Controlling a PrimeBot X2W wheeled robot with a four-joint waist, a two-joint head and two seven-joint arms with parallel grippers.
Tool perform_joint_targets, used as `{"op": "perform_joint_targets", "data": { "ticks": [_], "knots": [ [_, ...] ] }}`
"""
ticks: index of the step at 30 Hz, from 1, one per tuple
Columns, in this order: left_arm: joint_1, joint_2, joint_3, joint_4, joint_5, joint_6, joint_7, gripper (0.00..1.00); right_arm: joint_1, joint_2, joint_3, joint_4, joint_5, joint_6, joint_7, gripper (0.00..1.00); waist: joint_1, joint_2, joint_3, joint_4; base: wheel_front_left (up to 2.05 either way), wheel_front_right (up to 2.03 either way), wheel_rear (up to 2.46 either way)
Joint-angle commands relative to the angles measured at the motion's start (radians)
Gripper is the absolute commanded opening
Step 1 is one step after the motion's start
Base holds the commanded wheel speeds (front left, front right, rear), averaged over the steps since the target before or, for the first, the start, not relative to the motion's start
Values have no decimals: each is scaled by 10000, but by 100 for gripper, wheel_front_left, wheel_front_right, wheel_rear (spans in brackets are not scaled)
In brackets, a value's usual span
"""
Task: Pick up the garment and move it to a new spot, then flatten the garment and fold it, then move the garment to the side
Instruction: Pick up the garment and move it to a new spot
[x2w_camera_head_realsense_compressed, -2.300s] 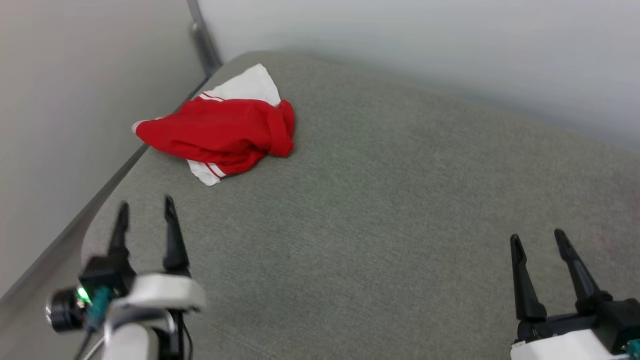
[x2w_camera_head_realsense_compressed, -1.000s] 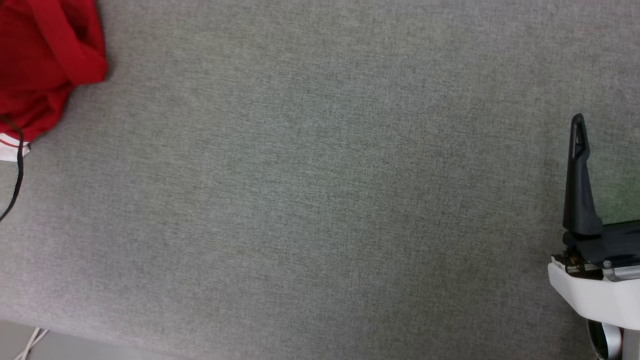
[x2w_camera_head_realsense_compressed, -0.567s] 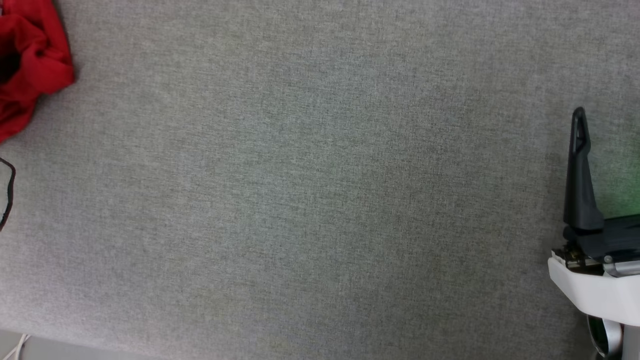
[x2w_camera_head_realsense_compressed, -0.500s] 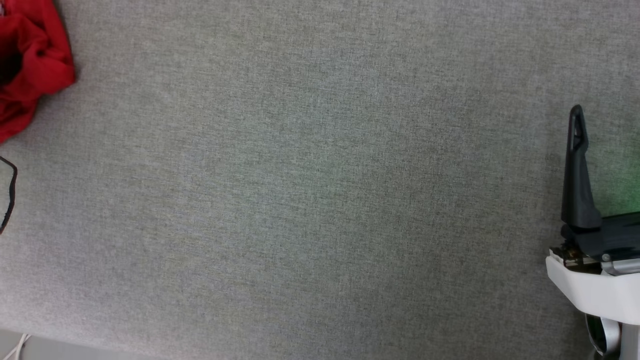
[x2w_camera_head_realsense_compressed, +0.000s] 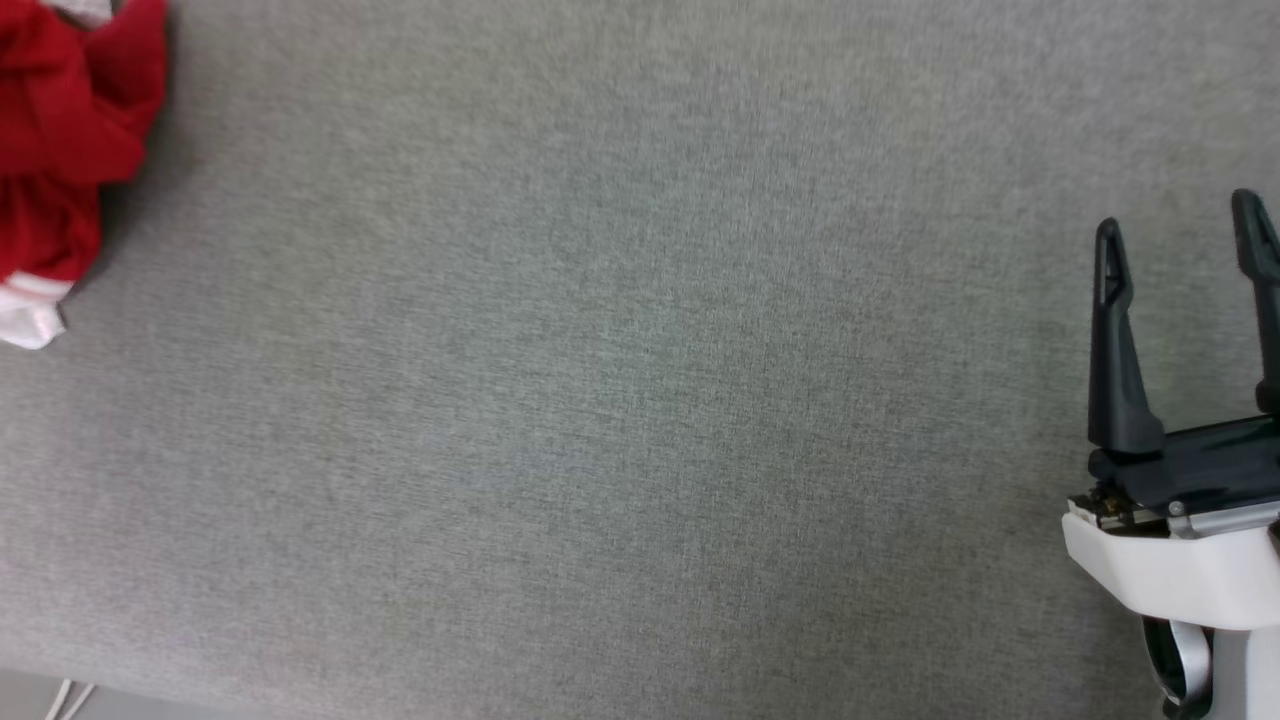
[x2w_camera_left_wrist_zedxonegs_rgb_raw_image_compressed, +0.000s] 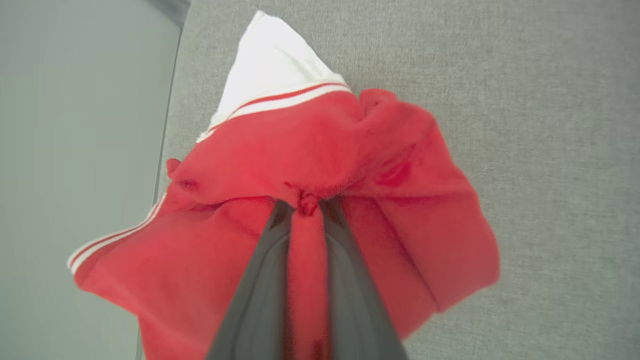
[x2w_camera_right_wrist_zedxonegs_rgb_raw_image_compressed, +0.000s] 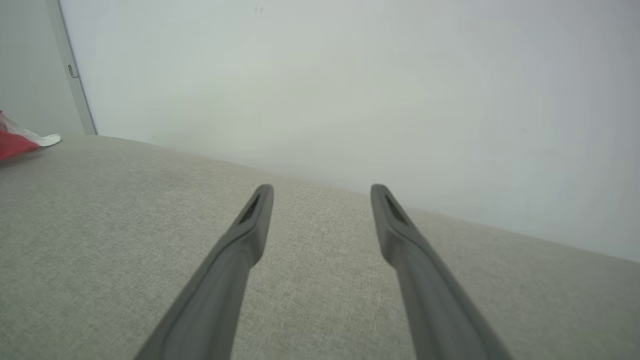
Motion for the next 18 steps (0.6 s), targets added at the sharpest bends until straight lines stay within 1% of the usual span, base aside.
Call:
{"op": "perform_joint_targets", "data": {
  "ticks": [1,3,4,8,13,18],
  "knots": [
    [-133,29,-125,-144,49,2,-85,0,36,31,25,50,22,-7,-19,100,-1,0,-447,28,0,0,0],
    [-392,134,-379,-454,5,2,-267,0,75,43,44,154,64,-7,-21,100,-1,0,-759,26,0,0,0],
    [-526,72,-466,-658,6,2,-299,0,111,47,31,209,102,-7,-19,100,-1,0,-924,42,0,0,0],
    [-923,78,-865,-1512,201,2,-279,0,259,52,45,450,472,-7,-21,100,-1,0,-1507,2,0,0,0],
    [-1408,129,-1442,-2724,401,2,-77,0,371,56,30,659,865,-7,-19,100,-1,0,-2050,-212,0,0,0],
    [-1871,-138,-2042,-3883,481,2,176,0,460,57,85,824,1200,-7,-19,100,-1,0,-2425,-609,0,0,0]
  ]
}}
